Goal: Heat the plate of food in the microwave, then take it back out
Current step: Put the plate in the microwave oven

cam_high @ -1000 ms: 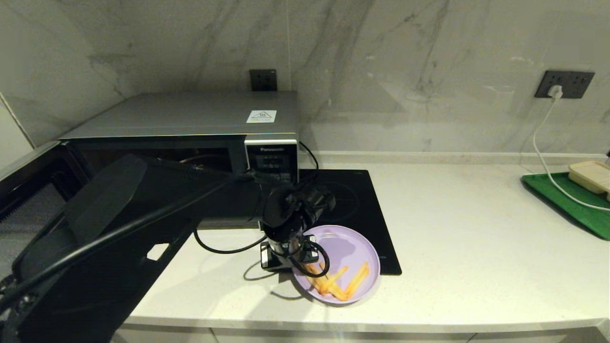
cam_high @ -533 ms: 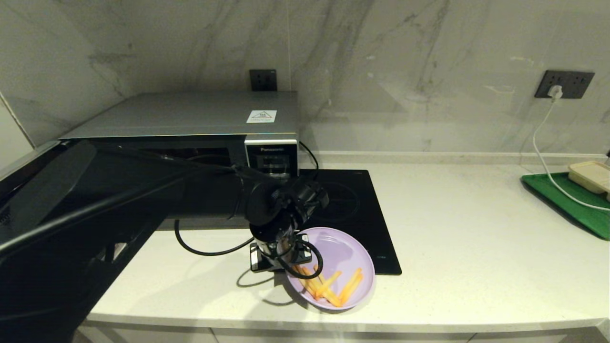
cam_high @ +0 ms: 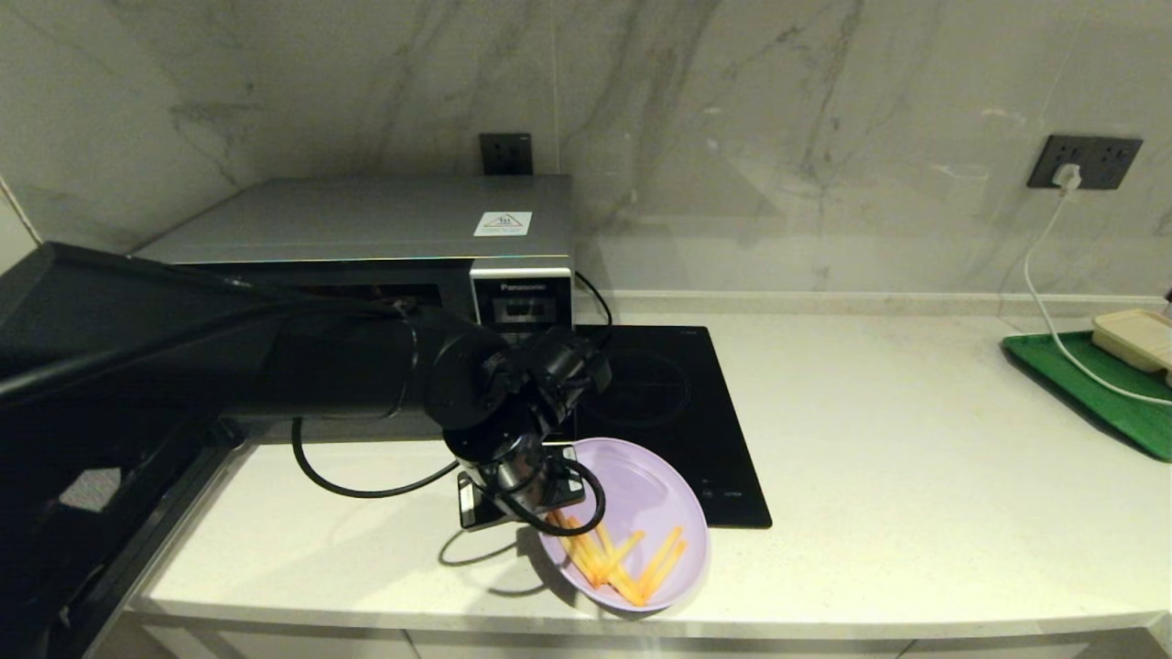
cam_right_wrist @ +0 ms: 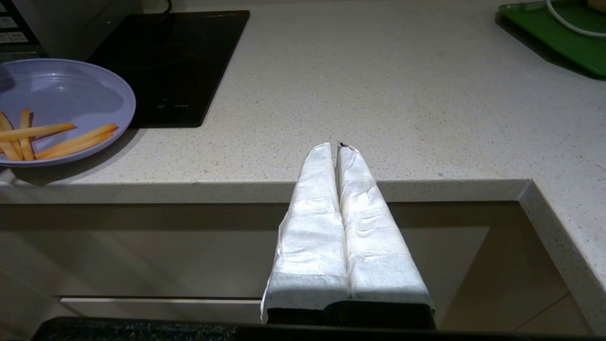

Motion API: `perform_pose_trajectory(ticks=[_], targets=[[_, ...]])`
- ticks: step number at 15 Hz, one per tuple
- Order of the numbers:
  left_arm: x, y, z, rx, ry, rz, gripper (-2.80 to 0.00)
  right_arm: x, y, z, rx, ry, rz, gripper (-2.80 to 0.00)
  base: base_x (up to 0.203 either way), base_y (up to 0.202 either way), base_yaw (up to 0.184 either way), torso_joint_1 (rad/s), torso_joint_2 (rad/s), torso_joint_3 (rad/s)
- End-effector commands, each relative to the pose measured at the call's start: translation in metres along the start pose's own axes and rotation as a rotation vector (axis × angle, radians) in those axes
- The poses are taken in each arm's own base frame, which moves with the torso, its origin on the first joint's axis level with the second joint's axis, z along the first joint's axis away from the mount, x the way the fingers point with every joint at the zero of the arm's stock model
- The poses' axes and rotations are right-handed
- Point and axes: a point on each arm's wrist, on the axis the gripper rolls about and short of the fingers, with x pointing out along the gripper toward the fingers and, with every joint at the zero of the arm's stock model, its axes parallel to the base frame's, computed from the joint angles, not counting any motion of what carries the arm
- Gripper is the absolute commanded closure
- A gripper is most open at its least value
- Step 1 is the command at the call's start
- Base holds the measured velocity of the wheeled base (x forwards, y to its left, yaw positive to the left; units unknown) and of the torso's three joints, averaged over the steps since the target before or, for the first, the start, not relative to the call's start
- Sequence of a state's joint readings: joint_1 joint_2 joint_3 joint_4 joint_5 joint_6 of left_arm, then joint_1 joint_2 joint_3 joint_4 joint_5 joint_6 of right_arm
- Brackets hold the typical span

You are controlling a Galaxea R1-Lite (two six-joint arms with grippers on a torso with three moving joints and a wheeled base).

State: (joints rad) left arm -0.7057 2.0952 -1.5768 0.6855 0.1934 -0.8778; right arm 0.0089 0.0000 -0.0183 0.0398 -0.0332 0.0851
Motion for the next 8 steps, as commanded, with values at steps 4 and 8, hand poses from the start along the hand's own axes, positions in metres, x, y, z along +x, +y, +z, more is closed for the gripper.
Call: perform_pose_trajectory(ticks=[4,8], targets=[[-0.016,0.006,0.005,-0.050,0.017,-0.058,0.00,0.000,0.000,0.000,0.001,0.000,0.000,0.00,0.000,0.000,0.000,0.000,0.00,0.000],[-0.019,0.011,0.013,-0.084,0.086,-0.134,0.00,0.000,0.000,0.000,0.001,0.000,0.001,0.00,0.000,0.000,0.000,0.000,0.00,0.000]])
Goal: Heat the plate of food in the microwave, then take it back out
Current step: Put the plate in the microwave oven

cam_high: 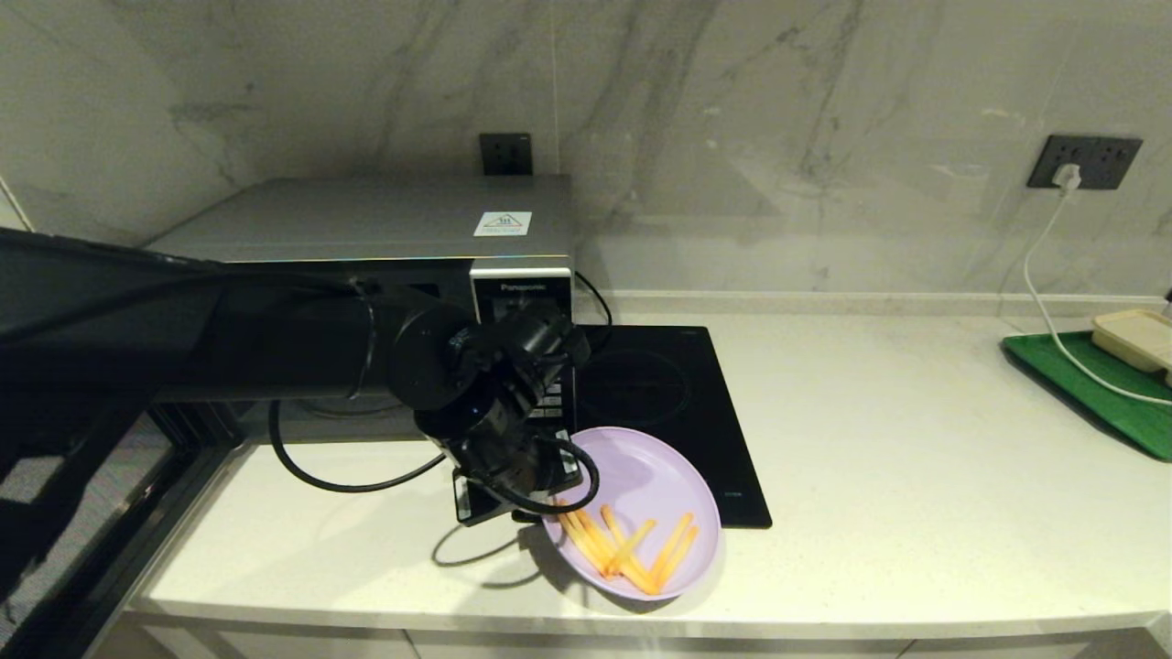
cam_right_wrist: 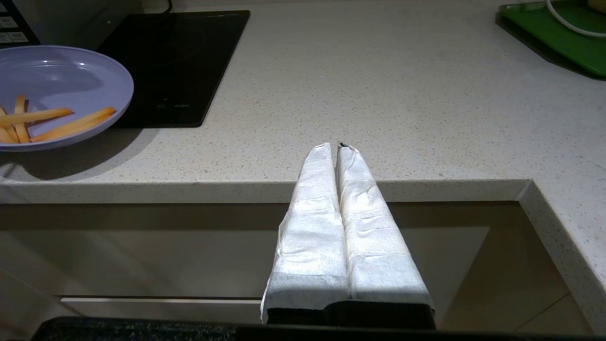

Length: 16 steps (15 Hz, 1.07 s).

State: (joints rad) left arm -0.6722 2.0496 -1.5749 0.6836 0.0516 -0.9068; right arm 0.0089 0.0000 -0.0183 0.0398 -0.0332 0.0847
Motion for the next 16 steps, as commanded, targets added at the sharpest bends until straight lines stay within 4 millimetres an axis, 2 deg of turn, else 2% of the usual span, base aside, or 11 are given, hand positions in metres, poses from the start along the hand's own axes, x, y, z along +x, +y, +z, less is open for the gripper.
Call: perform_pose_trajectory(ticks=[1,6,11,16], targets=[[-0.004,0.002,0.005,-0.035,0.020,-0.052,0.00,0.000,0.000,0.000,0.001,0.000,0.000,0.00,0.000,0.000,0.000,0.000,0.00,0.000],[-0.018,0.012,0.014,-0.084,0.032,-0.107,0.00,0.000,0.000,0.000,0.000,0.000,0.000,0.00,0.000,0.000,0.000,0.000,0.00,0.000],[-0.023,0.038,0.010,-0.126,0.023,-0.096,0.00,0.000,0.000,0.000,0.000,0.000,0.000,0.00,0.000,0.000,0.000,0.000,0.00,0.000],[-0.044,0.068,0.009,-0.181,-0.008,-0.096,0.00,0.000,0.000,0.000,0.001,0.000,0.000,0.00,0.000,0.000,0.000,0.000,0.00,0.000]])
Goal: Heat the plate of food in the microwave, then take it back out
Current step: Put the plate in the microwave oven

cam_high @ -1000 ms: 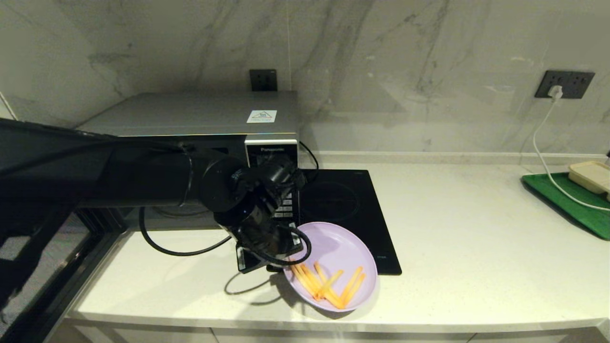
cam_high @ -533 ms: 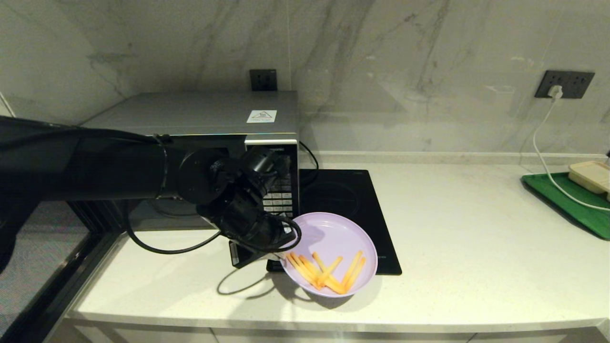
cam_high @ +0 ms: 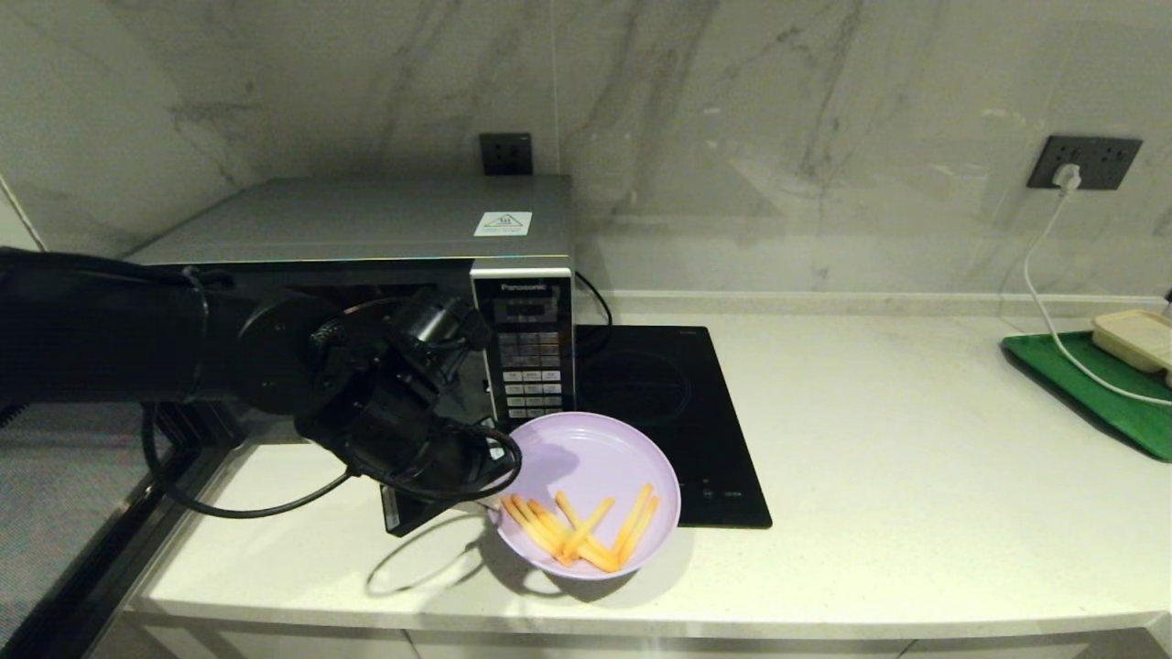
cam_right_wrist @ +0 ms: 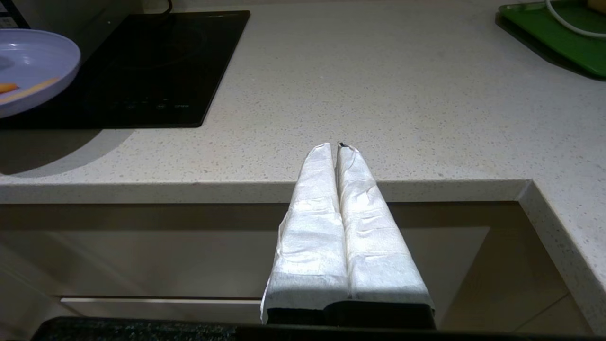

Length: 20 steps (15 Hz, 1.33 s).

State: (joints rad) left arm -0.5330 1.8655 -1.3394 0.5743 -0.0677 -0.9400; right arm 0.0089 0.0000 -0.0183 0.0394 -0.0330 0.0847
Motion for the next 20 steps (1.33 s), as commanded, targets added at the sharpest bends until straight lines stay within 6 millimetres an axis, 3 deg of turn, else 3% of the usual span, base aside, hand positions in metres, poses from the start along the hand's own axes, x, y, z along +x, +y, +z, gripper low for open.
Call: perform_pose_trajectory(ticks=[1,9,20], targets=[[-0.019,0.013,0.004,-0.038,-0.024,-0.020,0.00,0.000,0.000,0.000,0.000,0.000,-0.001,0.00,0.000,0.000,0.000,0.000,0.00,0.000],[-0.043,0.062,0.020,-0.142,-0.072,-0.031,0.00,0.000,0.000,0.000,0.001,0.000,-0.001,0.00,0.000,0.000,0.000,0.000,0.00,0.000],[-0.056,0.147,0.044,-0.258,-0.140,-0.081,0.00,0.000,0.000,0.000,0.000,0.000,-0.001,0.00,0.000,0.000,0.000,0.000,0.00,0.000]])
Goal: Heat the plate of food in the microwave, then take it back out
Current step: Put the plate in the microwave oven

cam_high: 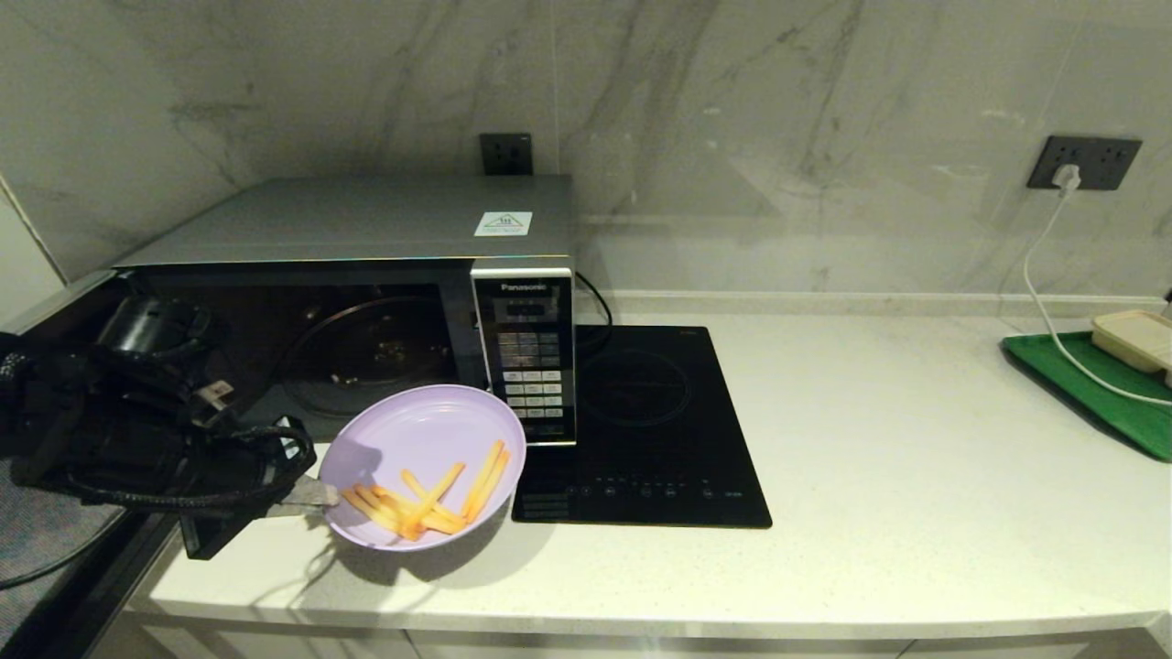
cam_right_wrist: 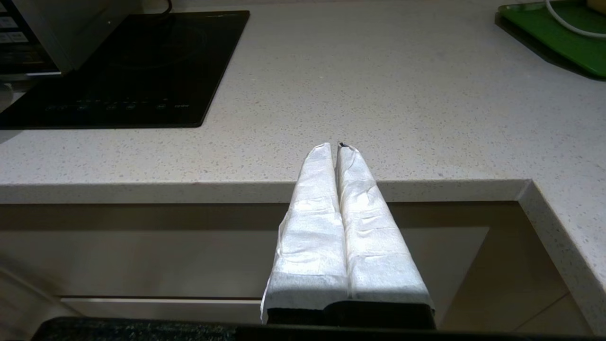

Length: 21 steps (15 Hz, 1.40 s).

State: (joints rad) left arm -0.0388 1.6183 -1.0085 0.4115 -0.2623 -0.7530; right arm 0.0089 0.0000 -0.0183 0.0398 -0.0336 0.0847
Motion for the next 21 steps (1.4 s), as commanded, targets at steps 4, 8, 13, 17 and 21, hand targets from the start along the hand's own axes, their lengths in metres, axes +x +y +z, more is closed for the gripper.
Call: perform_pose_trajectory(ticks=[4,8,13,17,21], targets=[[-0.008,0.026,0.019,-0.034,-0.034,-0.054,0.00,0.000,0.000,0.000,0.000,0.000,0.000,0.00,0.000,0.000,0.000,0.000,0.00,0.000],[0.000,0.035,0.034,-0.058,-0.060,-0.087,0.00,0.000,0.000,0.000,0.000,0.000,0.000,0.00,0.000,0.000,0.000,0.000,0.00,0.000],[0.017,0.049,0.048,-0.110,-0.084,-0.089,0.00,0.000,0.000,0.000,0.001,0.000,0.000,0.00,0.000,0.000,0.000,0.000,0.00,0.000],[0.016,0.058,0.055,-0.142,-0.104,-0.076,0.00,0.000,0.000,0.000,0.001,0.000,0.000,0.00,0.000,0.000,0.000,0.000,0.00,0.000],[0.023,0.061,0.066,-0.189,-0.134,-0.075,0.00,0.000,0.000,0.000,0.001,0.000,0.000,0.00,0.000,0.000,0.000,0.000,0.00,0.000]])
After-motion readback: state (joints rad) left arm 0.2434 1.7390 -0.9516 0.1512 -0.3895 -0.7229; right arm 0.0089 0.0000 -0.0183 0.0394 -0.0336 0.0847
